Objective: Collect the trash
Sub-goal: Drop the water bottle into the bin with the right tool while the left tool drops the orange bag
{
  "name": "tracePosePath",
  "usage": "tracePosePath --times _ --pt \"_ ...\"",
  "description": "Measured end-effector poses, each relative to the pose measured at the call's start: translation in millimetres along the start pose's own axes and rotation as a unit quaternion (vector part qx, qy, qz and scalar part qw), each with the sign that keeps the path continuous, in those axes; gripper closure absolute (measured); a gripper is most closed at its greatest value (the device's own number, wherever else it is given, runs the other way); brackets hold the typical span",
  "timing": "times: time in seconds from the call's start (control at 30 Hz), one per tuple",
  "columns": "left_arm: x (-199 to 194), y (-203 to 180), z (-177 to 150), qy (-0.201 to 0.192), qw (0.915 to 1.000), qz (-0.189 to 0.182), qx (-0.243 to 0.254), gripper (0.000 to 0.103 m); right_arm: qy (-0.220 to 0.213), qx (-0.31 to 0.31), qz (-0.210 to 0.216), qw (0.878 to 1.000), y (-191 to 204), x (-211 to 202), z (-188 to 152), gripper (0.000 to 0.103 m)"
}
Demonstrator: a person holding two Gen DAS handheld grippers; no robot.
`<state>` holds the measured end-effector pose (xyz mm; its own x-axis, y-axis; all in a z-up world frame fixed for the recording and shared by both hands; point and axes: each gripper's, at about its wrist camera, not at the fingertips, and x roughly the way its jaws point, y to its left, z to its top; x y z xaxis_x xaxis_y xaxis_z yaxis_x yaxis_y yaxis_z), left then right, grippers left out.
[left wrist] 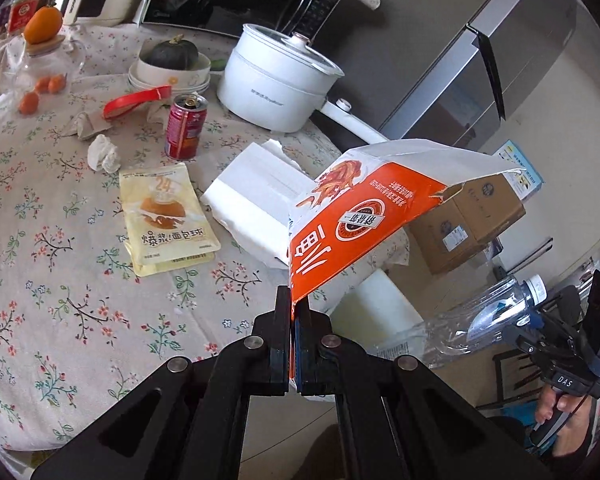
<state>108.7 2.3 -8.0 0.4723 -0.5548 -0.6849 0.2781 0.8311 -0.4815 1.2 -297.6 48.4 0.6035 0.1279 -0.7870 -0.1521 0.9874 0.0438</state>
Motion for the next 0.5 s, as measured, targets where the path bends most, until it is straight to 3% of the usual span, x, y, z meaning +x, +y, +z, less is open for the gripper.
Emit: tracePosePath --times 0.1,0.13,0.33,0.5 --pt "9 -16 -5 0.013 0.9998 -0.014 0.009 0.103 0.010 0.012 -0.024 1.000 -16 -9 -13 0.040" --pt "12 -21 -7 0.018 0.9996 -0.018 0.012 0.103 0.015 0.019 -0.032 0.999 -22 -10 -16 0.047" --pt "39 -56 -21 0.046 0.9975 -0.034 0.041 0.103 0.043 0.057 -0.065 0.995 -56 9 -27 0.046" --pt "68 -85 -31 0.066 0.9947 -0.037 0.070 0.103 0.036 0.095 -0.081 0.992 -81 29 -32 0.046"
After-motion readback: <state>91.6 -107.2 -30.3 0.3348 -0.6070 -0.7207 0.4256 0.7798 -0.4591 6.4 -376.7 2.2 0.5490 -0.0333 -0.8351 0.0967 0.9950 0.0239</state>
